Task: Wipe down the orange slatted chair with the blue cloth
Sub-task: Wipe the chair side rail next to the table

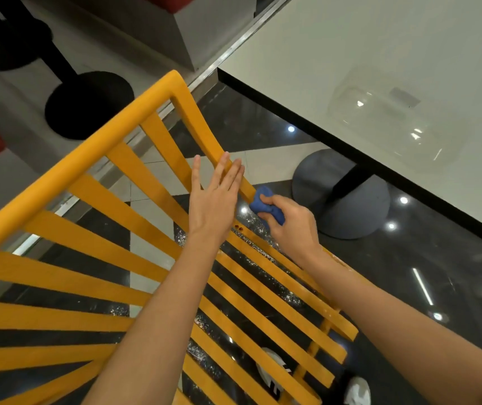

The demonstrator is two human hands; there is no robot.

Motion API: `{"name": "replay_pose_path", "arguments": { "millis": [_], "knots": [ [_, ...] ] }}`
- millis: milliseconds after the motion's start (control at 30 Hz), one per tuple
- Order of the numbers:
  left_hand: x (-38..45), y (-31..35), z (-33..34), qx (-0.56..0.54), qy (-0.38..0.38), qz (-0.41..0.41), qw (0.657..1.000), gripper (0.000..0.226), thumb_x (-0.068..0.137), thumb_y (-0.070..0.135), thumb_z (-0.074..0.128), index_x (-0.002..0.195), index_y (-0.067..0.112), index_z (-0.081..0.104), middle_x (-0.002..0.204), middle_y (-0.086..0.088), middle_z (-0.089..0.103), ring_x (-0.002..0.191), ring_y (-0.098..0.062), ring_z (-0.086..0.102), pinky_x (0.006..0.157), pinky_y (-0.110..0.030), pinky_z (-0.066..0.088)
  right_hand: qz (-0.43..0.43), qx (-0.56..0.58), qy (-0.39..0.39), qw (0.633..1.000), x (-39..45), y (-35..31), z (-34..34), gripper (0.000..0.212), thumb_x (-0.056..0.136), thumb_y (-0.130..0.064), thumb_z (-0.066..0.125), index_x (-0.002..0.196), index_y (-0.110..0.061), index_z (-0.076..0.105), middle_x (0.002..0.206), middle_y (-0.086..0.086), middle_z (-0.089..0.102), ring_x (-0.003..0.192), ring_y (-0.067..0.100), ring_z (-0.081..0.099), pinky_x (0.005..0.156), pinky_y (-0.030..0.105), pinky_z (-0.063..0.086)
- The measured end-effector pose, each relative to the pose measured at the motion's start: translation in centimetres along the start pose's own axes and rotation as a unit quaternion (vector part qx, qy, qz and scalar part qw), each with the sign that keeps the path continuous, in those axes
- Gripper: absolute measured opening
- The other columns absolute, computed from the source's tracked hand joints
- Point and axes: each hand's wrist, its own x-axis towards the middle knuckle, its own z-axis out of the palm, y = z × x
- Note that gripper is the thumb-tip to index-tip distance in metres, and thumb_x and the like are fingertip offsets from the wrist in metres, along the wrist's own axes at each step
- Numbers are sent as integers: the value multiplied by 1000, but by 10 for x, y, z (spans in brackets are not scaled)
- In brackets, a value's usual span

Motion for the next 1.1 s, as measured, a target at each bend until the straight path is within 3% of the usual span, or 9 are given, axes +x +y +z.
{"name": "replay_pose_path", "arguments": {
  "millis": [100, 233, 400, 467, 633, 767, 900, 1100],
  "knots": [
    [3, 3, -5, 1, 2, -1, 1000, 60, 101, 24, 33, 156, 16, 11, 164, -4, 11, 151, -29, -9, 111, -62, -15, -7, -48, -4, 999, 14, -2, -2, 34, 88, -24, 72, 120, -17, 67, 111, 3, 72, 97, 20, 68, 87, 37, 56],
    [8, 7, -4, -21, -7, -15, 1000, 57, 102, 21, 33, 156, 18, 15, 164, -3, 14, 151, -28, -10, 111, -57, -17, -9, -31, 10, 999, 24, -15, 10, 31, 88, -19, 69, 119, -16, 65, 112, 4, 71, 97, 21, 67, 86, 40, 57],
    [11, 10, -8, -48, -8, -26, 999, 59, 98, 14, 41, 154, 18, 22, 163, -3, 19, 151, -28, -8, 112, -58, -16, -13, -62, -6, 998, -2, 2, -6, 32, 87, -23, 73, 118, -17, 67, 112, 1, 71, 97, 19, 67, 85, 32, 56],
    [14, 12, -8, -70, -1, -37, 997, 58, 97, 10, 44, 153, 17, 28, 161, -3, 24, 152, -27, -7, 114, -57, -14, 1, -69, -7, 998, 5, 2, -5, 31, 86, -23, 72, 117, -19, 67, 107, 1, 72, 93, 20, 67, 82, 36, 57],
    [24, 11, -8, -126, 5, -42, 991, 53, 94, 2, 51, 145, 14, 42, 156, -3, 36, 152, -24, -2, 120, -55, -7, 72, 35, -12, 997, 13, 3, 1, 22, 86, -23, 71, 106, -28, 61, 101, -5, 69, 88, 15, 65, 77, 37, 58],
    [25, 12, -8, -160, 7, -49, 986, 50, 95, 4, 51, 143, 13, 45, 155, -5, 38, 152, -24, 0, 120, -54, -8, 92, 93, -37, 991, -4, 28, -15, 23, 84, -24, 75, 103, -31, 65, 105, -11, 68, 97, 8, 63, 85, 31, 57],
    [26, 14, -6, -198, 27, -66, 977, 47, 94, 1, 53, 140, 10, 50, 152, -7, 42, 152, -24, 4, 119, -51, -9, 71, 79, -50, 993, 19, 18, -10, 21, 82, -22, 76, 100, -28, 66, 101, -8, 68, 92, 9, 63, 79, 28, 57],
    [28, 12, 2, -241, 62, -54, 967, 39, 91, -2, 57, 129, 4, 59, 141, -12, 54, 151, -27, 15, 119, -53, -5, 37, 29, -59, 997, 0, 33, -18, 23, 85, -27, 74, 106, -26, 65, 105, -4, 71, 93, 13, 66, 80, 36, 59]
  ]
}}
